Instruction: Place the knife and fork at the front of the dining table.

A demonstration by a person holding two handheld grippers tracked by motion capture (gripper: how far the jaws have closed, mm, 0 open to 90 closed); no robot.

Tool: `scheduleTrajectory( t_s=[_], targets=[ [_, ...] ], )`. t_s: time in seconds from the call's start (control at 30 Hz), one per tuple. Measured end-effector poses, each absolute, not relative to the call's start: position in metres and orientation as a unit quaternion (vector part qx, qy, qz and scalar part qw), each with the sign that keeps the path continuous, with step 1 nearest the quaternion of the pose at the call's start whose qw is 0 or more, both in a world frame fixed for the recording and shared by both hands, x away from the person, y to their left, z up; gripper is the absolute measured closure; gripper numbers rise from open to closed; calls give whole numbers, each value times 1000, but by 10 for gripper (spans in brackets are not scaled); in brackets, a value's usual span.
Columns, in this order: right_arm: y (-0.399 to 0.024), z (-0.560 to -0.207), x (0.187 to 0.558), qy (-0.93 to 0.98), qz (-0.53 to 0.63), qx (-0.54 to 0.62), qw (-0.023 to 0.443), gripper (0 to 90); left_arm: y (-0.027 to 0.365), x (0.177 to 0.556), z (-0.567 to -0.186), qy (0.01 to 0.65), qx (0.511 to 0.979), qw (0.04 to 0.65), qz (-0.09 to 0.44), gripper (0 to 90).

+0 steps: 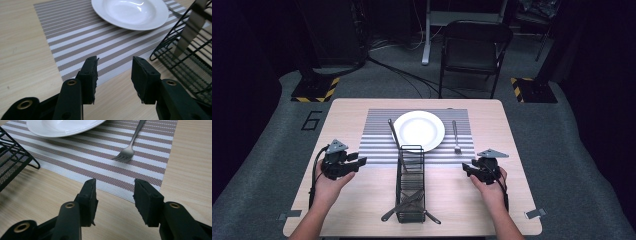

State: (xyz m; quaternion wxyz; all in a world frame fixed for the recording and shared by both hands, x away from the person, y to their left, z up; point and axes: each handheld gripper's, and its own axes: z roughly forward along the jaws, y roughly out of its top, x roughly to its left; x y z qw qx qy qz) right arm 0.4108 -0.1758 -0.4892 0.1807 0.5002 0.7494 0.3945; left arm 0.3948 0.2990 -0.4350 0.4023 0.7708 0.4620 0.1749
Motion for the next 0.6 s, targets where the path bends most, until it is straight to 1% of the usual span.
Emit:
scheduleTrajectory(
  t_s=[0.27,0.6],
  targets=[
    [-175,-490,411,749,395,503,176,521,278,397,-417,433,782,414,169,566],
    [-176,-491,412,746,395,506,175,509,262,402,-406,415,793,415,162,567]
  ],
)
